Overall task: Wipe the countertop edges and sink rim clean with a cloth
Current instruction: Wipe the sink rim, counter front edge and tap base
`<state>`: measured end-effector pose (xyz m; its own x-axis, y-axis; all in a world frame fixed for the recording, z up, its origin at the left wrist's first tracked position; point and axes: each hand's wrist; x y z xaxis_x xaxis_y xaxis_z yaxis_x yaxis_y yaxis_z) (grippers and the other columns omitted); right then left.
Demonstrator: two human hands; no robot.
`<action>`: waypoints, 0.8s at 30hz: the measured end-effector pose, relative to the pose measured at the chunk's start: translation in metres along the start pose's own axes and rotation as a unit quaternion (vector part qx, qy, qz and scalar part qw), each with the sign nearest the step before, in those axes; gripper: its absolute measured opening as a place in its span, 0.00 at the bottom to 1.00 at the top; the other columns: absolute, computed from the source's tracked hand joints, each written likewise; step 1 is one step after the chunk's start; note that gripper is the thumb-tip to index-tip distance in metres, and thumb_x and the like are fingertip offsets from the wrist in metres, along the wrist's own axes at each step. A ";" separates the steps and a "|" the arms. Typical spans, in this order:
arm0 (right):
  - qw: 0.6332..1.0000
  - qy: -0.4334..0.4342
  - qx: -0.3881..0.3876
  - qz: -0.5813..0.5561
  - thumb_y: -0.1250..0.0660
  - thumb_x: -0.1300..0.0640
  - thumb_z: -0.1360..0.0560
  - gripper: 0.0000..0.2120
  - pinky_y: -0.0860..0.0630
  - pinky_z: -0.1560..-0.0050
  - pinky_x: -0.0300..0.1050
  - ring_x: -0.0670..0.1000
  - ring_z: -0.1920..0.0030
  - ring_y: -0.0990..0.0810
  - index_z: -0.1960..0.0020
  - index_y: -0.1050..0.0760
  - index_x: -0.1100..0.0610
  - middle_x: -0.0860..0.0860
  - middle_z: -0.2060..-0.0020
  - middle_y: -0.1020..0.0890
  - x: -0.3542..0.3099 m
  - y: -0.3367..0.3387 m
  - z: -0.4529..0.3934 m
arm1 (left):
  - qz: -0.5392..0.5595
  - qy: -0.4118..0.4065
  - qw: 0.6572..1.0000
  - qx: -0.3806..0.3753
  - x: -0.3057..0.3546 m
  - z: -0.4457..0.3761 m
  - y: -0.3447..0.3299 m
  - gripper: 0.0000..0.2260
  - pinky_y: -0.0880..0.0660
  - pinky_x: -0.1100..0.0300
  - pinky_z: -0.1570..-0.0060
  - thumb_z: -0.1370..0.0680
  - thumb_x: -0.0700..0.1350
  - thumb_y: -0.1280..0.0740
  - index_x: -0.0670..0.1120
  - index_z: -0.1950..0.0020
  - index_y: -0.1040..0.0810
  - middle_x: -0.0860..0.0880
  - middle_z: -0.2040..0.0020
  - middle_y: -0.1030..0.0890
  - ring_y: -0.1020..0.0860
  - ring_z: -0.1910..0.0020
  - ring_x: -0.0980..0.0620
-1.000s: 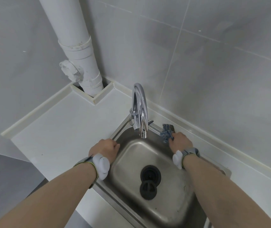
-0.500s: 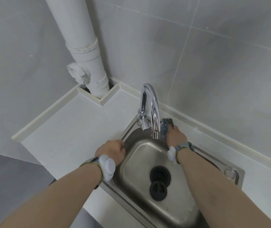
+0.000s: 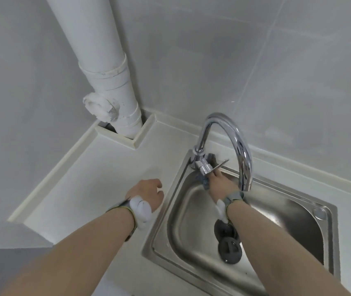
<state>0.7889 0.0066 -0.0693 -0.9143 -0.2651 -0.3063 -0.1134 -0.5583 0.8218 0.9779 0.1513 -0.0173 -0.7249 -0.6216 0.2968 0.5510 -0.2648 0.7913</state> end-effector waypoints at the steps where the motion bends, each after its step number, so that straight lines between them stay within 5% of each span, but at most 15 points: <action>1: 0.999 0.005 0.013 0.037 0.45 0.62 0.20 0.21 0.34 0.42 0.43 0.59 0.37 0.28 0.28 0.38 0.60 0.57 0.30 0.36 -0.001 0.000 -0.003 | -0.003 -0.011 1.000 -0.004 -0.002 -0.007 0.006 0.17 0.22 0.54 0.47 0.22 0.51 0.42 0.54 0.34 0.27 0.50 0.43 0.20 0.21 0.49 0.47; 4: 0.996 -0.008 -0.011 0.090 0.42 0.61 0.25 0.21 0.28 0.39 0.50 0.56 0.38 0.27 0.32 0.32 0.58 0.55 0.33 0.32 0.000 -0.005 -0.017 | -0.011 -0.048 0.999 -0.007 -0.010 -0.025 0.024 0.16 0.23 0.53 0.46 0.21 0.51 0.42 0.54 0.34 0.28 0.50 0.42 0.21 0.21 0.47 0.48; 9: 0.996 -0.011 -0.032 0.079 0.44 0.62 0.24 0.19 0.40 0.28 0.50 0.57 0.31 0.35 0.35 0.28 0.61 0.57 0.35 0.28 -0.025 -0.028 -0.024 | -0.033 -0.073 0.996 -0.027 -0.043 -0.041 0.034 0.17 0.25 0.54 0.43 0.21 0.51 0.42 0.53 0.32 0.28 0.49 0.38 0.23 0.23 0.43 0.47; 14: 0.990 -0.095 0.035 -0.101 0.46 0.61 0.23 0.31 0.28 0.39 0.52 0.60 0.38 0.26 0.24 0.51 0.45 0.57 0.33 0.29 -0.042 -0.050 -0.012 | -0.048 -0.109 0.992 -0.048 -0.051 -0.049 0.031 0.17 0.26 0.55 0.41 0.20 0.50 0.42 0.51 0.32 0.28 0.49 0.36 0.24 0.24 0.41 0.47; 18: 0.985 -0.090 0.017 -0.144 0.45 0.60 0.22 0.26 0.28 0.44 0.49 0.61 0.40 0.25 0.25 0.44 0.54 0.61 0.37 0.26 -0.071 -0.078 0.009 | -0.035 -0.131 0.989 -0.055 -0.045 -0.046 0.022 0.17 0.26 0.56 0.41 0.21 0.50 0.40 0.51 0.32 0.27 0.48 0.37 0.23 0.23 0.42 0.47; 21: 0.955 -0.139 0.135 -0.222 0.46 0.56 0.21 0.14 0.30 0.59 0.44 0.60 0.50 0.22 0.37 0.31 0.54 0.58 0.48 0.20 -0.092 -0.093 0.020 | -0.039 -0.147 0.986 -0.064 -0.039 -0.043 0.014 0.17 0.26 0.56 0.42 0.21 0.51 0.40 0.52 0.33 0.27 0.48 0.38 0.22 0.22 0.43 0.47; 24: 0.934 -0.122 0.241 -0.235 0.46 0.55 0.21 0.12 0.29 0.61 0.46 0.60 0.52 0.22 0.41 0.28 0.54 0.57 0.52 0.20 -0.101 -0.084 0.018 | -0.045 -0.152 0.985 -0.066 -0.039 -0.042 0.007 0.17 0.25 0.56 0.43 0.21 0.51 0.40 0.53 0.33 0.27 0.49 0.39 0.22 0.22 0.44 0.48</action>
<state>0.8841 0.0940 -0.0987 -0.7745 0.1399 -0.6169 -0.6321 -0.1327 0.7635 1.0277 0.1424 -0.0456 -0.8525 -0.3472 0.3908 0.5134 -0.4154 0.7509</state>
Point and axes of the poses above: each hand's wrist, its own z-axis away from the middle knuckle, its own y-axis out of the back of the hand, x = y × z
